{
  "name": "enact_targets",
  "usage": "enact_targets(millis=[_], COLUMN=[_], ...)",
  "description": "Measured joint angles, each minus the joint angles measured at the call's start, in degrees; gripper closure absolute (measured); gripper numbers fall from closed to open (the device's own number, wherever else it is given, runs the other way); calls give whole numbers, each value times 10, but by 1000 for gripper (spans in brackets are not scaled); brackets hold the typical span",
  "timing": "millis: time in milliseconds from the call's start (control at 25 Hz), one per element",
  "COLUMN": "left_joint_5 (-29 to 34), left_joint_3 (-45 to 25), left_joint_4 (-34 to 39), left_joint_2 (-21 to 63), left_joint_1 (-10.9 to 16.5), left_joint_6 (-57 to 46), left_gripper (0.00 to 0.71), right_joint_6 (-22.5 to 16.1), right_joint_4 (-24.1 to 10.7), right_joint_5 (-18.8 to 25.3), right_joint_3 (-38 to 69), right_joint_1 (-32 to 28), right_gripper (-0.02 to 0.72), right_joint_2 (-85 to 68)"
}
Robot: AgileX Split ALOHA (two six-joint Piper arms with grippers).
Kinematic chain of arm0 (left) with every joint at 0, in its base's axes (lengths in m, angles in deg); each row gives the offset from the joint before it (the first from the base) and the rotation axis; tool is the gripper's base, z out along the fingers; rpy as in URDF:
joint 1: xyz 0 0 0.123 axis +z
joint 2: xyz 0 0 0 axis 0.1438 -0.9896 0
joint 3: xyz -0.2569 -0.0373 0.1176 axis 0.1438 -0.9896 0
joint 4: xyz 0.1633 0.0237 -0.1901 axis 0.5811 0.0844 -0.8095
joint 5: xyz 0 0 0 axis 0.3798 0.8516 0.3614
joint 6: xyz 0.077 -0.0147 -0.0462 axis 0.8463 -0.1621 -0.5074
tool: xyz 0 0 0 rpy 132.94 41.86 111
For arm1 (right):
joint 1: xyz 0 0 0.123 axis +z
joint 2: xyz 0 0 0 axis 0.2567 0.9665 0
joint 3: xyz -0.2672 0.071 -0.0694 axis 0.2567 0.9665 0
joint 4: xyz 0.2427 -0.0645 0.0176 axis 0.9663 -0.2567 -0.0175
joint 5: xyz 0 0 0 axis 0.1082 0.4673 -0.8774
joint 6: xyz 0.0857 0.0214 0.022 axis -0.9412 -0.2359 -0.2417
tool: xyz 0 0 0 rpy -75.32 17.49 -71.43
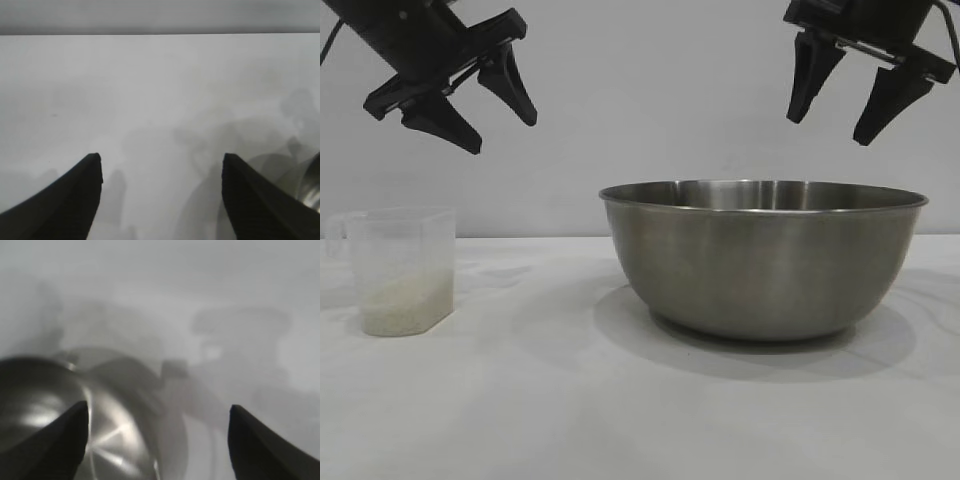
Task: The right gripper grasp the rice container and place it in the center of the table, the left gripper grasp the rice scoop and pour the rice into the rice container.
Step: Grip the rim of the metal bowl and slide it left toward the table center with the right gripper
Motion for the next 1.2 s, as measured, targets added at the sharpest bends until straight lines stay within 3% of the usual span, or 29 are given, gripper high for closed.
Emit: enact_targets(millis=[240, 600, 1040, 1200], left_joint_5=[0, 4, 13, 13], left_joint_3=[0, 0, 0, 0], left_joint_4=[0, 0, 0, 0], left_joint_2=[0, 0, 0, 0], left_joint_1=[0, 0, 0, 0], left_joint_6=[0, 0, 0, 0], left_gripper=[228, 228, 228, 228], right_joint_6=[-34, -36, -37, -37], right_joint_4=[-18, -8, -19, -19], right_joint_5=[1, 0, -19, -46], right_joint_3=[33, 165, 170, 170], right_joint_1=[0, 20, 37, 37], right_gripper=[208, 208, 208, 356], right_joint_2=[-34, -68, -15, 4])
